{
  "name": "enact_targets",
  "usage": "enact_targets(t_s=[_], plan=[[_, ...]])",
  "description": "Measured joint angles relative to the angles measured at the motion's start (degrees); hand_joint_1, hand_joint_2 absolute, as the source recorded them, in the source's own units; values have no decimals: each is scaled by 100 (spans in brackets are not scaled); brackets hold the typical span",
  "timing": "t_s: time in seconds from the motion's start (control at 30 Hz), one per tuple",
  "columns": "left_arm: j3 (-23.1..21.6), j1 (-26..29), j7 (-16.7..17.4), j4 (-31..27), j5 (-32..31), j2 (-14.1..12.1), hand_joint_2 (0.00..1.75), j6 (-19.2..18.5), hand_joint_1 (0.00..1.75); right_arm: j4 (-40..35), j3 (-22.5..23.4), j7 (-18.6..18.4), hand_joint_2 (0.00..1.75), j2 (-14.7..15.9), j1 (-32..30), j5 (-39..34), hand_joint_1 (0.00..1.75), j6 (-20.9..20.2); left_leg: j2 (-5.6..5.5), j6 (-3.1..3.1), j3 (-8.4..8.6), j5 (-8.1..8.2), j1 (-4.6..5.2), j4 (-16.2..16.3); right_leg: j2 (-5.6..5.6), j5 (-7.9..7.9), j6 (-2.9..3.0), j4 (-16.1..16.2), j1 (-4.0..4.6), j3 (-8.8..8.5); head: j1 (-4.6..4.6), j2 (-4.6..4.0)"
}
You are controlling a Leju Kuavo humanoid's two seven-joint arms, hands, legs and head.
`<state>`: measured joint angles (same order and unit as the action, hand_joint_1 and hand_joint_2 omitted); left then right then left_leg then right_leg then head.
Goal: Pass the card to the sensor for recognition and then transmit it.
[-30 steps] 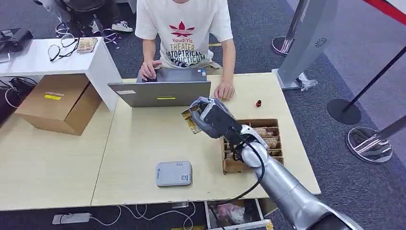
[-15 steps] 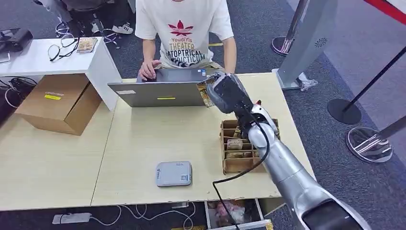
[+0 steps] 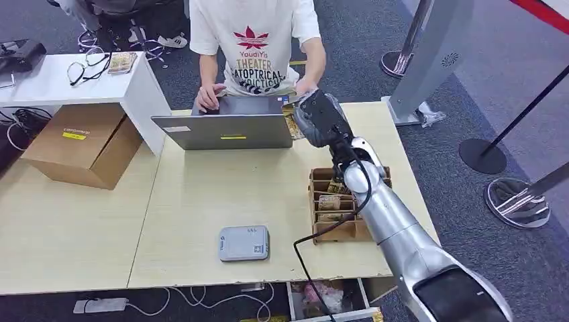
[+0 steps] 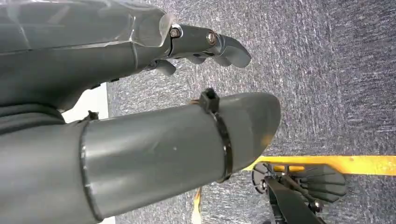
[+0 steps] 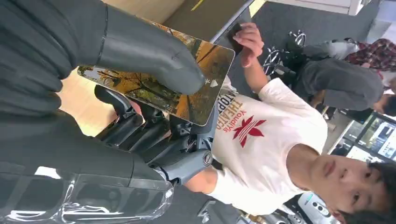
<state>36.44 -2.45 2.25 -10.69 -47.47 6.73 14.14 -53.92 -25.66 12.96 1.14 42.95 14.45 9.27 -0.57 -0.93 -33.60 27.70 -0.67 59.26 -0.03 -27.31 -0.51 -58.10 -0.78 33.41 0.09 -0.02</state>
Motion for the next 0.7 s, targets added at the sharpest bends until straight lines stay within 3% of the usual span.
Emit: enact_targets(t_s=[0.43,0.53,0.57,0.6,0.7], plan=[[0,-1,0,0,-2,4,0,-9,0,284,135,31,175,-107,150,219,175,-96,0,0,0,0,-1,0,0,0,0,0,0,0,-2,0],[0,-1,2,0,-2,7,0,-9,0,328,166,37,175,-127,159,236,162,-96,0,0,0,0,0,0,0,0,0,0,0,0,-2,0],[0,-1,2,0,-2,9,0,-9,0,341,175,39,175,-131,159,236,131,-96,0,0,0,0,0,0,0,0,0,0,0,0,0,0],[0,-1,2,0,-2,11,0,-9,0,352,179,42,175,-133,159,238,70,-96,0,0,0,0,0,0,0,0,0,0,0,0,-2,0],[0,-3,2,0,-2,11,0,-7,0,389,181,70,175,-142,157,273,70,-98,0,0,1,0,0,0,1,0,0,0,0,0,0,0]])
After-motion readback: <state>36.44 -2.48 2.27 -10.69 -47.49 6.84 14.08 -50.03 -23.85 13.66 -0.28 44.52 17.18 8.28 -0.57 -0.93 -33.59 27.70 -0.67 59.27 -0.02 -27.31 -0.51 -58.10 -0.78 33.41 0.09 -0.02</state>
